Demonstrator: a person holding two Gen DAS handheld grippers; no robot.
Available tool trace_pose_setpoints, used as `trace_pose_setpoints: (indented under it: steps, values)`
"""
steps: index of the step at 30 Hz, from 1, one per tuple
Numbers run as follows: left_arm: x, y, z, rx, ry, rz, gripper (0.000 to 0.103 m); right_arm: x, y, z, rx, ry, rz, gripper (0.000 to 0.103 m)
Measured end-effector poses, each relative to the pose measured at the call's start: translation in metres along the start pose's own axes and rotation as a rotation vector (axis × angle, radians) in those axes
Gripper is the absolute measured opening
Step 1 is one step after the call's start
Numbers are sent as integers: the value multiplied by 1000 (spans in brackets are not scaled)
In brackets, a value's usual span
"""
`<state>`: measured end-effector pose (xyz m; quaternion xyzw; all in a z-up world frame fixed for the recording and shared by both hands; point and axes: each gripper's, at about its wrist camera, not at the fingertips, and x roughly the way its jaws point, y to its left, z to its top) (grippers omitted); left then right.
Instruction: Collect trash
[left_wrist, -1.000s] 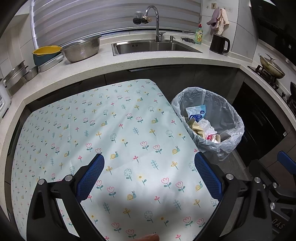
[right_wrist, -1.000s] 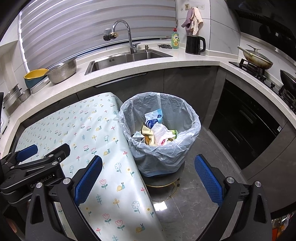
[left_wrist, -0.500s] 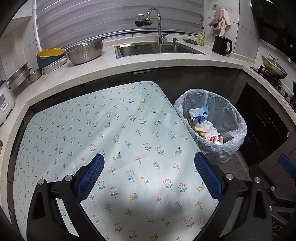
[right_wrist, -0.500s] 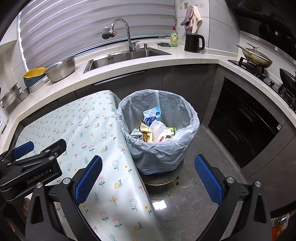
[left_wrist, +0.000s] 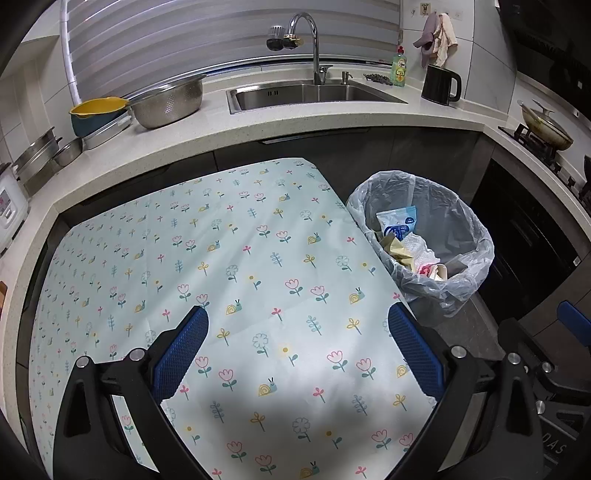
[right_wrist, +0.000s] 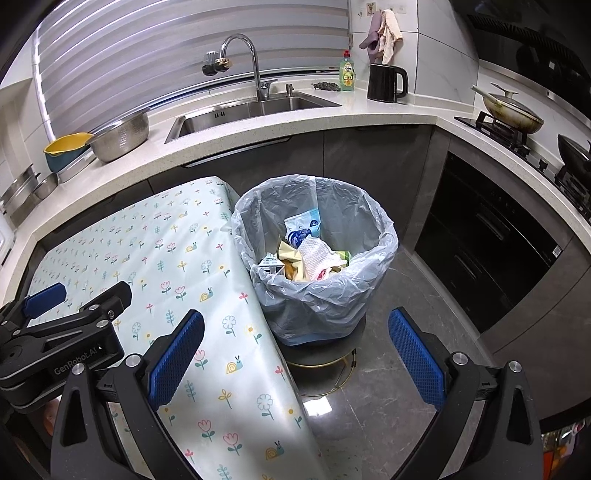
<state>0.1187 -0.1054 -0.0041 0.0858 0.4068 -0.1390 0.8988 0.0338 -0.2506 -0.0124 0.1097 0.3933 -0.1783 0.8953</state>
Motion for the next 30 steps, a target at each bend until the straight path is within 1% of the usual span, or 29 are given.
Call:
trace_pose_setpoints:
  steps: [24, 26, 30]
  values:
    - [1, 0, 0, 11, 0, -9, 94, 0, 1, 1, -3, 3, -1, 96]
    - [1, 0, -1, 6, 2, -1, 94, 0, 0, 1, -3, 4, -1, 96]
    - [4, -2, -2, 7, 13, -21, 94, 0, -1, 1, 0, 4, -1, 96]
